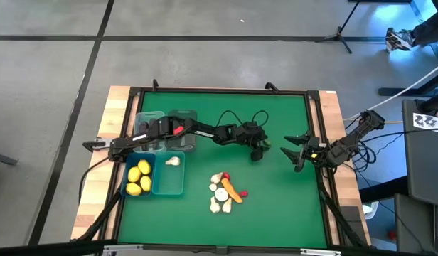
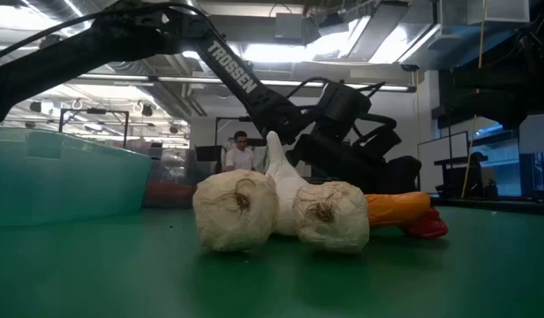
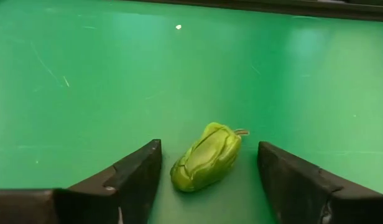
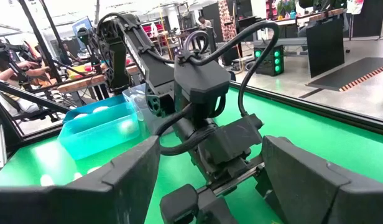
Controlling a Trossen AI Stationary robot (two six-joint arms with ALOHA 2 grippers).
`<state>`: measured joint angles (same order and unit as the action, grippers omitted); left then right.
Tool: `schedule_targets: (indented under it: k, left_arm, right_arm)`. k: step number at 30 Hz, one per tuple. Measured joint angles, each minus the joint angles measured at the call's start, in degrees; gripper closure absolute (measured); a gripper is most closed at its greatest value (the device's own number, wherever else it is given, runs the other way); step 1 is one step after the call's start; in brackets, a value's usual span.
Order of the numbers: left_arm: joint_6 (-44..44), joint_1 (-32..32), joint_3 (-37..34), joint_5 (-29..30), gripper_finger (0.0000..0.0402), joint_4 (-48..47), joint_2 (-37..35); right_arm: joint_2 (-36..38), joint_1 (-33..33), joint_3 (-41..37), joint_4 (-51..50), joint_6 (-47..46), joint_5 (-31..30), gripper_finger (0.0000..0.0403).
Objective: Sort produce into baskets
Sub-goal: Put the green chili pepper into the black bin
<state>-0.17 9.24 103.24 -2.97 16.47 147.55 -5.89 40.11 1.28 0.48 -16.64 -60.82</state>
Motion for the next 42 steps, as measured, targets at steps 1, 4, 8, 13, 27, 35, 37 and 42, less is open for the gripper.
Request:
schedule_targets:
  k: [1, 4, 8, 13, 27, 35, 37, 42]
  left_arm:
    - [0.13, -0.05, 0.00, 0.09, 0.0147, -0.10, 0.00]
    - [1.21, -0.24, 0.00, 0.24, 0.0165, -0.10, 0.00]
    - [0.67, -0.33, 0.00, 0.16, 0.0191, -0.15, 0.04]
    - [0.16, -0.36, -0.02, 0.16, 0.0224, -0.18, 0.00]
    - [-3.60, -1.31, -0.31, -1.25, 0.0268, -3.56, -3.04]
    - [-1.08, -2.99, -0.23, -0.93, 0.0268, -13.49, -9.92]
    - [-0.65, -3.49, -0.22, -0.86, 0.0268, -17.31, -12.36]
    - [0.99, -4.50, -0.20, -0.80, 0.0268, -27.38, -20.06]
  right_arm:
    - [0.00, 0.00, -0.02, 0.03, 0.00, 0.02, 0.0123]
    - [0.00, 0.01, -0.02, 0.12, 0.00, 0.04, 0.0123]
    - [0.00, 0.01, -0.04, 0.23, 0.00, 0.20, 0.0123]
    - [0.00, 0.01, -0.04, 0.27, 0.00, 0.17, 0.0123]
    - [0.00, 0.01, -0.12, 0.86, -0.02, -0.04, 0.0123]
    - [0.02, 0.00, -0.13, 1.00, -0.03, -0.07, 0.0123]
    - [0.00, 0.01, -0.13, 1.08, -0.02, -0.03, 0.0123]
    - [0.00, 0.01, -0.13, 1.10, -0.02, -0.04, 0.0123]
